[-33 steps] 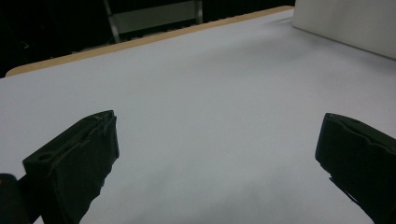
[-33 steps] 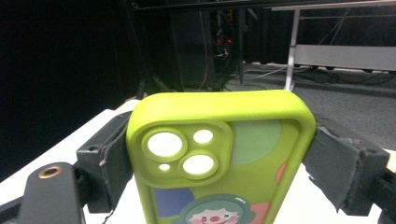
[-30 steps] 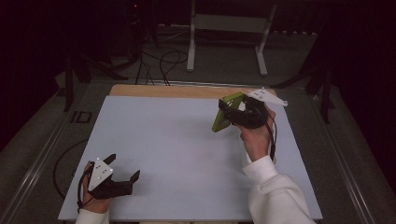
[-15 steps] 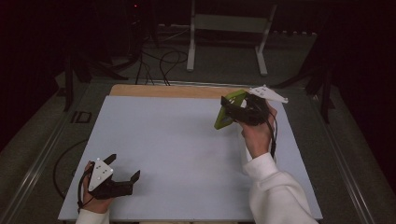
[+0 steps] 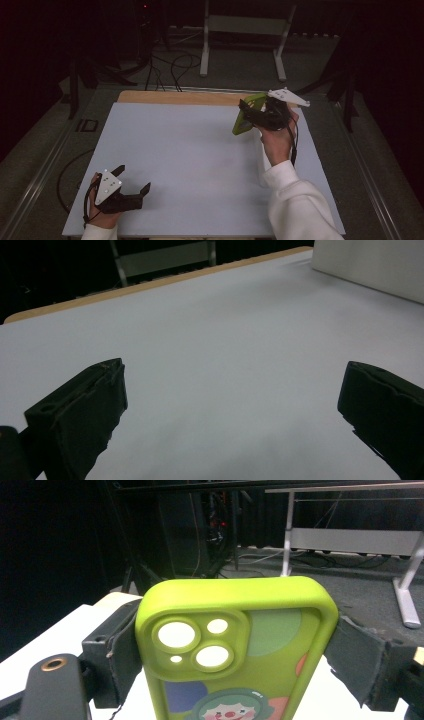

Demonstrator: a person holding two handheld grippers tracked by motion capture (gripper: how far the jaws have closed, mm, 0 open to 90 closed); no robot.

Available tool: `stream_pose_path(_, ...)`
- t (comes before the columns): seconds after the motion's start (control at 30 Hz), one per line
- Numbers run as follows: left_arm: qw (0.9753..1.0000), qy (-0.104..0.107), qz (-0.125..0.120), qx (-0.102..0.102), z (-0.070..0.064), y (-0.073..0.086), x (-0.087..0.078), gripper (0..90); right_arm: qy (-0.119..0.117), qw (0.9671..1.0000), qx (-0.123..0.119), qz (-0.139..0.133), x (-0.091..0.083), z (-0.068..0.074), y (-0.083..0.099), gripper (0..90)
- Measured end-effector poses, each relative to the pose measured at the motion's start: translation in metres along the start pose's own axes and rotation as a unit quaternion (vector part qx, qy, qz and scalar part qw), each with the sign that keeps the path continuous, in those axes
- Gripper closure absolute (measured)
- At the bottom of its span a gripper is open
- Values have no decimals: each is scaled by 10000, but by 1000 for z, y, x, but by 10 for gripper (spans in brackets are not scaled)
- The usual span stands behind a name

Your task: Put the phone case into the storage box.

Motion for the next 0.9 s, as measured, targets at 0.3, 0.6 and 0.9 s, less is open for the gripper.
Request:
stream_pose_path(0.3,10000,4,0,-1,0,0,0,1,131,9999,-7,28,4,-8,-2,162)
stream_pose_path(0.6,10000,6,-2,0,0,0,0,1,231,9997,-6,46,7,-16,-2,162)
stream_pose_path(0.9,10000,10,1,7,-1,0,0,1,369,9993,41,86,10,-25,0,162)
Point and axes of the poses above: each handheld gripper's, and its own axes: x roughly forward along the jaws, y roughly out of its underside, z roughly to its left, the point moved 7 cm from there along x, roughly forward along the jaws, and after that the axes turned 7 degrees about -x, right-handed, at the moved point
